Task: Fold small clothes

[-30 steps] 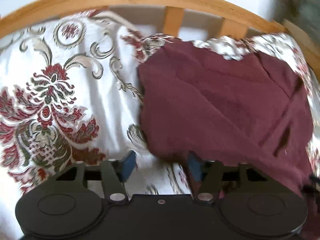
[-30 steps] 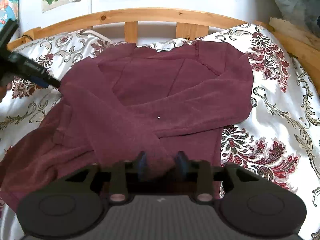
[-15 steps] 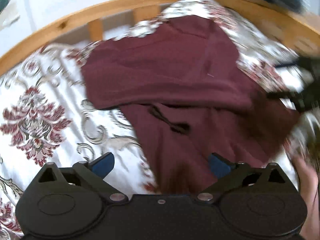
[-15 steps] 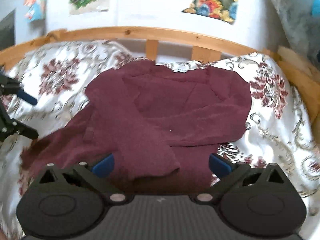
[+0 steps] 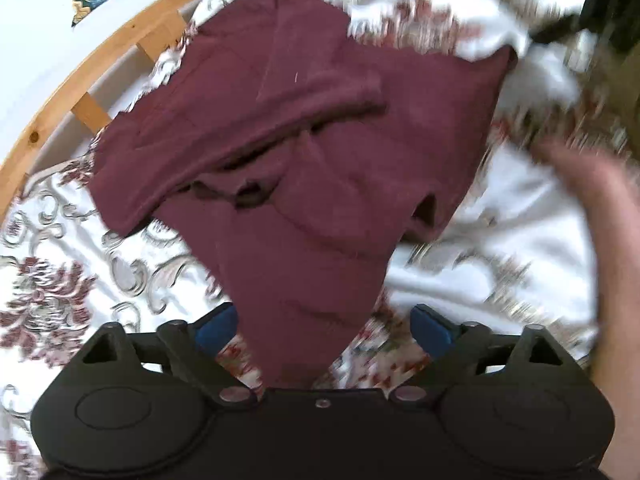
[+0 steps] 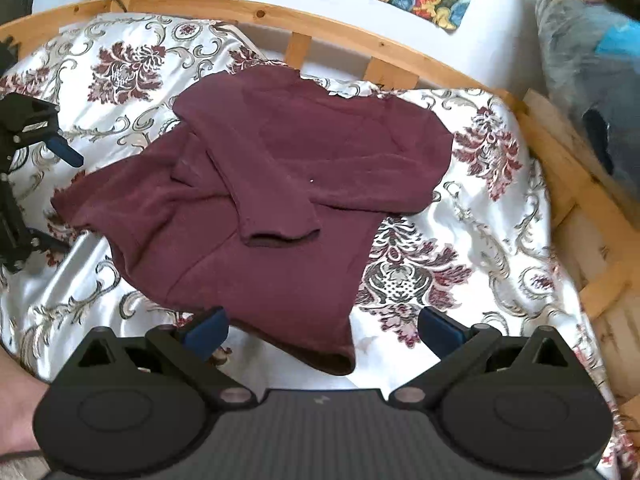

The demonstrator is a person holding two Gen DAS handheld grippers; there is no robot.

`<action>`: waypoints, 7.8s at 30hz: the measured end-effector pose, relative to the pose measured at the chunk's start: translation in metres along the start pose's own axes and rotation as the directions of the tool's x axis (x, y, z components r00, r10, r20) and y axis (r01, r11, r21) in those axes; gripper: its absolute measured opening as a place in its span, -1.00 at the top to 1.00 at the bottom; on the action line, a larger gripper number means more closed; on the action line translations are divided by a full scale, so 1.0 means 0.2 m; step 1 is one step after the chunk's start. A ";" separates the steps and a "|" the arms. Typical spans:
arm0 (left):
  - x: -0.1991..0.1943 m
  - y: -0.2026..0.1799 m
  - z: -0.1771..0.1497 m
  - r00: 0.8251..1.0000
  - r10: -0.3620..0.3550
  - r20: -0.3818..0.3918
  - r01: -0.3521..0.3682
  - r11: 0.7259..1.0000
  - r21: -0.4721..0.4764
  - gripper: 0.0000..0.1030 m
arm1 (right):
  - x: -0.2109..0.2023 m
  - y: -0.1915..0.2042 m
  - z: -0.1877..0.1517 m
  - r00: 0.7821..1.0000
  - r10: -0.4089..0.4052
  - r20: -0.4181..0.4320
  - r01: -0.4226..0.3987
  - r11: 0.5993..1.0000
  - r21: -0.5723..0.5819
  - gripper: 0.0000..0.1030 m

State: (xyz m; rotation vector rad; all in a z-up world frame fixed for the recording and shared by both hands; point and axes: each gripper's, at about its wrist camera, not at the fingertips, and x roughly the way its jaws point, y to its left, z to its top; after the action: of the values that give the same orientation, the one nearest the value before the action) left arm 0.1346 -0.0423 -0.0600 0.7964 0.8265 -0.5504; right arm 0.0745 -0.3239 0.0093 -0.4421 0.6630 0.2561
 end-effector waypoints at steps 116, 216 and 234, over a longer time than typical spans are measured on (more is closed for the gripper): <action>-0.22 0.74 0.15 0.982 0.175 0.065 -0.089 0.747 -0.659 -0.99 | 0.30 -0.42 0.09 0.949 -0.264 0.174 0.178 0.900 0.398 -1.00; 0.34 0.80 -0.12 0.985 -0.080 0.153 0.173 0.443 -0.880 0.53 | 0.68 0.18 0.17 0.985 -0.037 0.169 0.038 0.999 -0.004 -1.00; 0.00 0.59 0.86 0.984 -0.043 0.175 0.138 0.799 -0.585 0.69 | 0.48 -0.36 0.17 0.969 -0.158 0.190 0.066 0.907 0.416 -1.00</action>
State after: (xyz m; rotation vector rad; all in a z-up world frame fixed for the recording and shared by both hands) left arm 0.2914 -0.1098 0.0602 0.1279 0.8326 -0.3923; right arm 0.1922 -0.3633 -0.0067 -0.0474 0.4539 0.0498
